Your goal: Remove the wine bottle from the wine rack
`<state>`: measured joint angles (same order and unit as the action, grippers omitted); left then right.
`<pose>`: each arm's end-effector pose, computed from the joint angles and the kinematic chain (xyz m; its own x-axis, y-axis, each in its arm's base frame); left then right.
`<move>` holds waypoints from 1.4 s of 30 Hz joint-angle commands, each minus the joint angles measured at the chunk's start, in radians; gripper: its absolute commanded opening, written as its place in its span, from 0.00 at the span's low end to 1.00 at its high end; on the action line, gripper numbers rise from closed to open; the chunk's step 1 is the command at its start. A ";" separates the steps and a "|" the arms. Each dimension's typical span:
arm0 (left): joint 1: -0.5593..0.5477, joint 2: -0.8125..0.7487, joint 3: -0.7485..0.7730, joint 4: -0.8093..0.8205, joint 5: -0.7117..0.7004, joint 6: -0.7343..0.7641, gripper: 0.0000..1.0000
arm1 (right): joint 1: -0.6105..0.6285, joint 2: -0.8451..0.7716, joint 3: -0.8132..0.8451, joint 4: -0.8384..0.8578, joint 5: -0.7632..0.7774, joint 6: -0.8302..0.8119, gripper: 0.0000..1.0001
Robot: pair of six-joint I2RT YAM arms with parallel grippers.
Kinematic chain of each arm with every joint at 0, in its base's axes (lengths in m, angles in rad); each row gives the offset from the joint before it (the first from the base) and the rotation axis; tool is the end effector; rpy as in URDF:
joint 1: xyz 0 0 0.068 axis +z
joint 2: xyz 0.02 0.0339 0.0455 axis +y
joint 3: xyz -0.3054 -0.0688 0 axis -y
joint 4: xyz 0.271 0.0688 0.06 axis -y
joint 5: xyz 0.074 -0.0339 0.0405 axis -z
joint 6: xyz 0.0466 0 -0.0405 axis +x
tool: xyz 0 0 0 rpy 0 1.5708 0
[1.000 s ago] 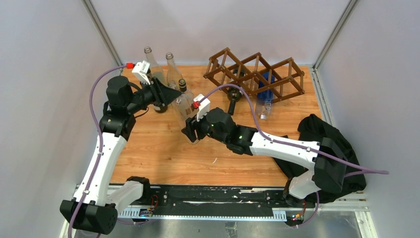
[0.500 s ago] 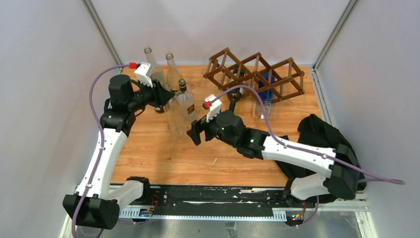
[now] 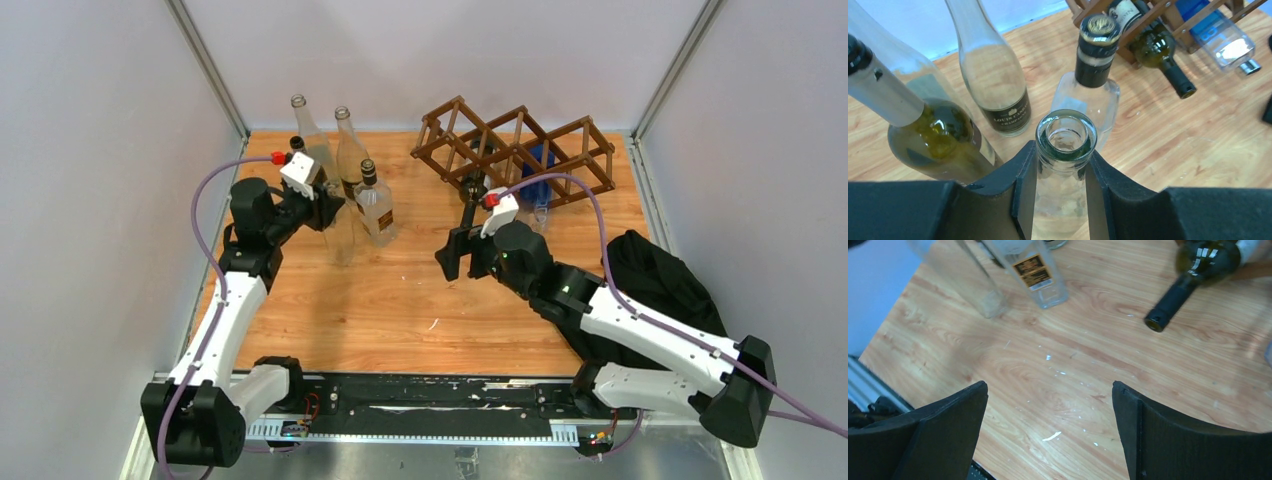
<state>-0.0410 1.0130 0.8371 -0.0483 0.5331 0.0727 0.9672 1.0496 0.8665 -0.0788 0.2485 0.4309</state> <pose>0.2458 -0.0338 0.3589 -0.1830 0.0701 -0.9806 0.5451 0.8373 -0.0419 0.1573 0.2079 0.3571 -0.4105 0.1178 -0.9042 -0.5412 0.7666 0.3456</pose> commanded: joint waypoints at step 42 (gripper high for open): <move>0.083 -0.011 0.204 -0.405 0.027 0.167 1.00 | -0.488 0.682 0.437 -0.116 -0.099 0.224 0.97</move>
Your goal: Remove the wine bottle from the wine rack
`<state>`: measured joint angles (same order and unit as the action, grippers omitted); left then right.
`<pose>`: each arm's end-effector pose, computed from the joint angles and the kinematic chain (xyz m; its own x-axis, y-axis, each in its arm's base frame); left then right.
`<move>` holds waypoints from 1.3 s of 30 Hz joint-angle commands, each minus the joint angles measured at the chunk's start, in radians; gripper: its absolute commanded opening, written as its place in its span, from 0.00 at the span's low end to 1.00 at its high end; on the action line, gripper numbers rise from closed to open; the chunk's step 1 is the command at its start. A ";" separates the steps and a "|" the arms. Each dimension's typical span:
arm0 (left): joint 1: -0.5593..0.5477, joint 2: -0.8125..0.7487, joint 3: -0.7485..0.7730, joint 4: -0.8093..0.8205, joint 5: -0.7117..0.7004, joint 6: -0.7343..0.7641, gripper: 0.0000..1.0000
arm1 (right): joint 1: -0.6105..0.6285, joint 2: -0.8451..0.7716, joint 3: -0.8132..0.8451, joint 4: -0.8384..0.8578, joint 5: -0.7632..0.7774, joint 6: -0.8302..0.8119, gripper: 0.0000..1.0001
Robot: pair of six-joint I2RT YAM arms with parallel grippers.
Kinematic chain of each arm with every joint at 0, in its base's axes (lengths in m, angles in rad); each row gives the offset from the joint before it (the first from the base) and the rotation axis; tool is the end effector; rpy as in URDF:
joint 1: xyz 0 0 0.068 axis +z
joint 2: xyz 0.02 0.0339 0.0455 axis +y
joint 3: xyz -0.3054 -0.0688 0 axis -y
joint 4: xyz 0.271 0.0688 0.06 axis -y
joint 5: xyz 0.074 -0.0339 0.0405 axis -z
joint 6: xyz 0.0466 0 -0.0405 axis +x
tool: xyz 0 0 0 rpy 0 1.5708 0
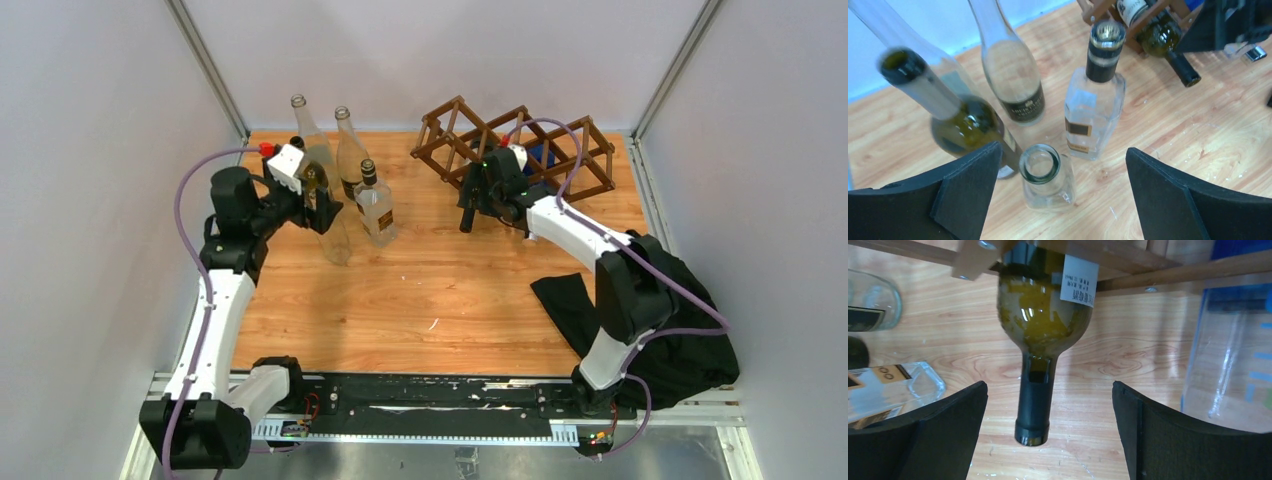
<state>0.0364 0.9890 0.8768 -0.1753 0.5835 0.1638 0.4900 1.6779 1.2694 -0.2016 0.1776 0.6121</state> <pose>0.2372 -0.0171 0.3659 -0.1984 0.1290 -0.9716 0.5372 0.8435 0.0022 0.3775 0.1920 0.2959 -0.6065 0.3175 -0.7289 0.0159 0.9215 0.3881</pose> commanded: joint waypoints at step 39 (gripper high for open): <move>0.005 0.023 0.346 -0.727 0.088 0.259 1.00 | 0.121 -0.196 -0.291 0.295 -0.072 0.149 0.00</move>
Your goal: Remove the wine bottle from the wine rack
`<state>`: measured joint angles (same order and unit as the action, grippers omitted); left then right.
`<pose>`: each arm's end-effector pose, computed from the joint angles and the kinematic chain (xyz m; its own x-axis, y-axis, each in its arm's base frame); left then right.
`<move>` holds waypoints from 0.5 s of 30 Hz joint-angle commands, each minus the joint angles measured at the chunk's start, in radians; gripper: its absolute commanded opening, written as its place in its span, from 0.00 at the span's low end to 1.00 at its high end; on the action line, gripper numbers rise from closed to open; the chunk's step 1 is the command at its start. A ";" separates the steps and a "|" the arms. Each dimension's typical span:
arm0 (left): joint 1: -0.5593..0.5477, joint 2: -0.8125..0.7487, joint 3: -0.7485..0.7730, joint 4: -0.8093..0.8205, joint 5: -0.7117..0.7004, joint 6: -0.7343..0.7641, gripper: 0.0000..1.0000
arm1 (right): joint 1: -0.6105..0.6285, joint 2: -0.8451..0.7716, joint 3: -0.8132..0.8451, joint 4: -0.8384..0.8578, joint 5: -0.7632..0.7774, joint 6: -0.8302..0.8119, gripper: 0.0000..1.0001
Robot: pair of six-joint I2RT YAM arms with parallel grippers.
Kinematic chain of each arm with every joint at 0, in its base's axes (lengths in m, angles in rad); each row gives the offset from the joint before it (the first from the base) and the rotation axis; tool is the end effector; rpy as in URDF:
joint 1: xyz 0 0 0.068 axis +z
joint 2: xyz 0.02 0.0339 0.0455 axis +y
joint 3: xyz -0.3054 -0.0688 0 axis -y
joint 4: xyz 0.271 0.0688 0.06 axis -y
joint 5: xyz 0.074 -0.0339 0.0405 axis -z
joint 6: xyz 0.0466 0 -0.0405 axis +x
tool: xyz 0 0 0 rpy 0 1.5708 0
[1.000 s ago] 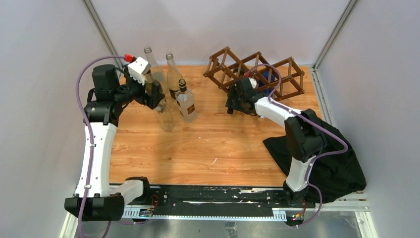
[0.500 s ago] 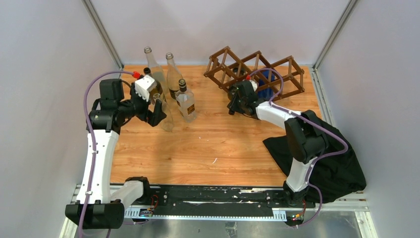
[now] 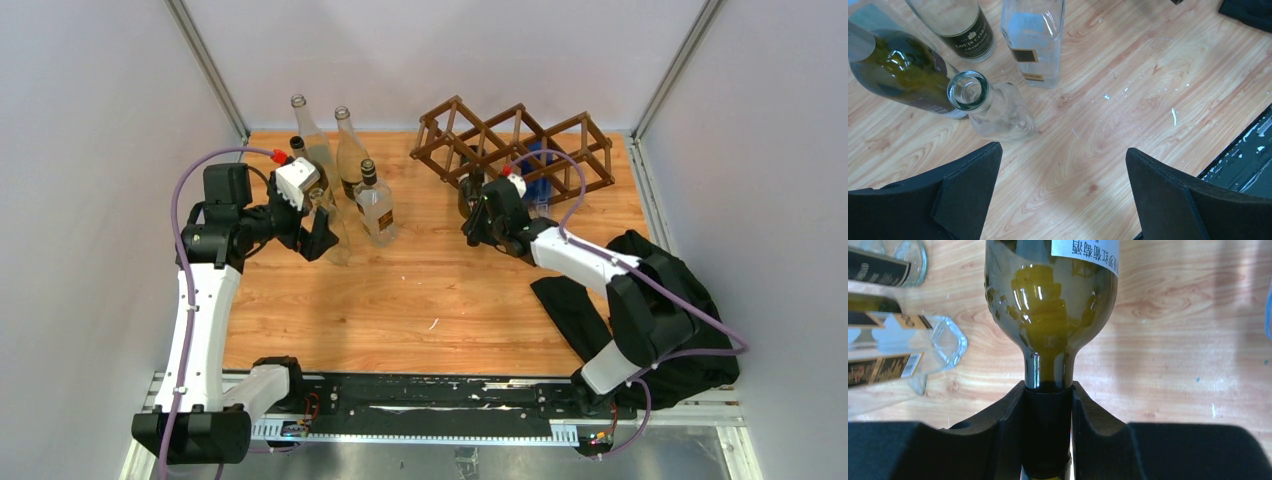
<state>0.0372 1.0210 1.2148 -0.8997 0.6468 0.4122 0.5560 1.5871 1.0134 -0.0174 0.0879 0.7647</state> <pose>0.2003 -0.0206 0.4128 -0.4223 0.3042 -0.8539 0.6524 0.7560 -0.0533 0.3293 0.1998 0.2551 -0.6627 0.4002 -0.6330 -0.0070 0.8419 0.5396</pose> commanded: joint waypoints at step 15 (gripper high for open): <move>0.004 -0.002 0.009 -0.002 0.039 0.012 1.00 | 0.141 -0.404 -0.297 0.125 0.096 0.063 0.00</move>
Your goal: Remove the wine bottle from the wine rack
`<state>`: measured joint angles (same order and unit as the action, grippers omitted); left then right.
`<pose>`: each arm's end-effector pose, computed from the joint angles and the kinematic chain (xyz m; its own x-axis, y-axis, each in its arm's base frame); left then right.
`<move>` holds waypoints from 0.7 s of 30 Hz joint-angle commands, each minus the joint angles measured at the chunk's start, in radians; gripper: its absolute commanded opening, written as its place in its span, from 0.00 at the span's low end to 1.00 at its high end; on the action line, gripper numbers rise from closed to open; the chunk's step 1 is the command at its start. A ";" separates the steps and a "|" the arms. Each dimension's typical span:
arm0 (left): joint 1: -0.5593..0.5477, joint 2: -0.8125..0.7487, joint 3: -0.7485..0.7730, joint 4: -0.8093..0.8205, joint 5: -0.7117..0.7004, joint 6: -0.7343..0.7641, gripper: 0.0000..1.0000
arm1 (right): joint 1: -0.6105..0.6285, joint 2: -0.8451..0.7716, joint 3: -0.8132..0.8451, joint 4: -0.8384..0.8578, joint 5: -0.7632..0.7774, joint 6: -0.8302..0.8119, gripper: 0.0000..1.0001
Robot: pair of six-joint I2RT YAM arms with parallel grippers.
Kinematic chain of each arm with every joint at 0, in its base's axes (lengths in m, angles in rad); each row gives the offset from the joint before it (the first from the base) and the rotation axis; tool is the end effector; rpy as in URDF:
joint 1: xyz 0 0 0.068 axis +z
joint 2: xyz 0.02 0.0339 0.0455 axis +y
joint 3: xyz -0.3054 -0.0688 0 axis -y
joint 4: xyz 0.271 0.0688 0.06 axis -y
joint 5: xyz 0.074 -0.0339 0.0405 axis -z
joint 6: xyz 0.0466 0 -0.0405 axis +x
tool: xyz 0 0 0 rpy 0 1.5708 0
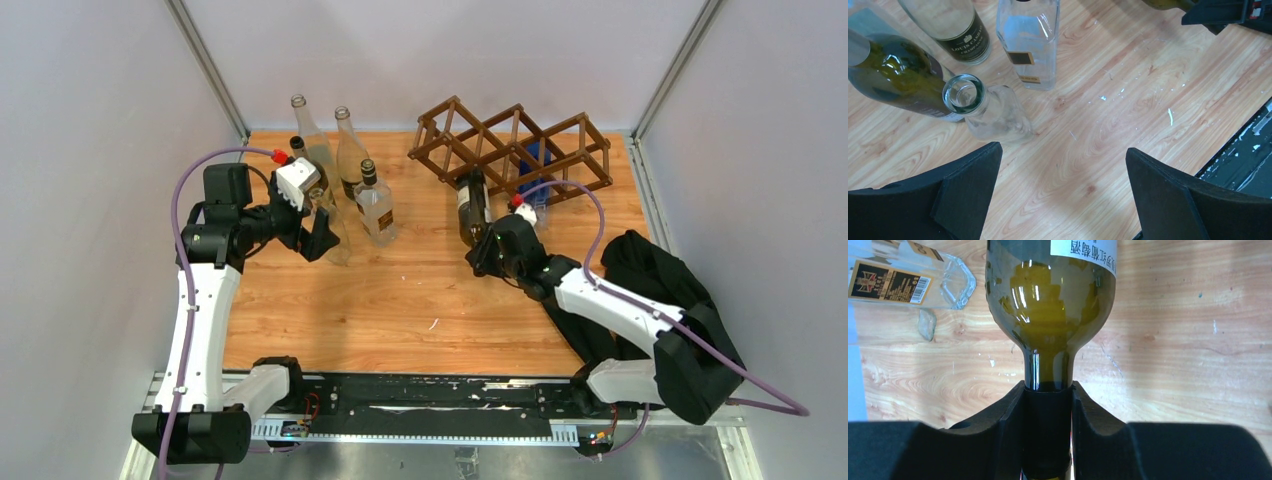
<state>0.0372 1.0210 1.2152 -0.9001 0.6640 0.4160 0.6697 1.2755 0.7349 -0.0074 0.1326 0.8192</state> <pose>0.1999 -0.0213 0.4133 -0.4154 0.3030 -0.8577 0.6639 0.7456 -0.0582 0.2366 0.1795 0.2550 -0.6638 0.3981 -0.6331 -0.0613 0.8147 0.5766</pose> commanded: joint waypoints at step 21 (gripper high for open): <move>-0.001 -0.007 0.053 0.020 0.127 0.022 1.00 | 0.070 -0.370 -0.048 -0.168 -0.014 -0.008 0.00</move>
<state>0.0372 1.0218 1.2339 -0.8921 0.7052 0.4118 0.7208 0.9363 0.5877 -0.1520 0.1486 0.8425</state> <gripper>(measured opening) 0.997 0.362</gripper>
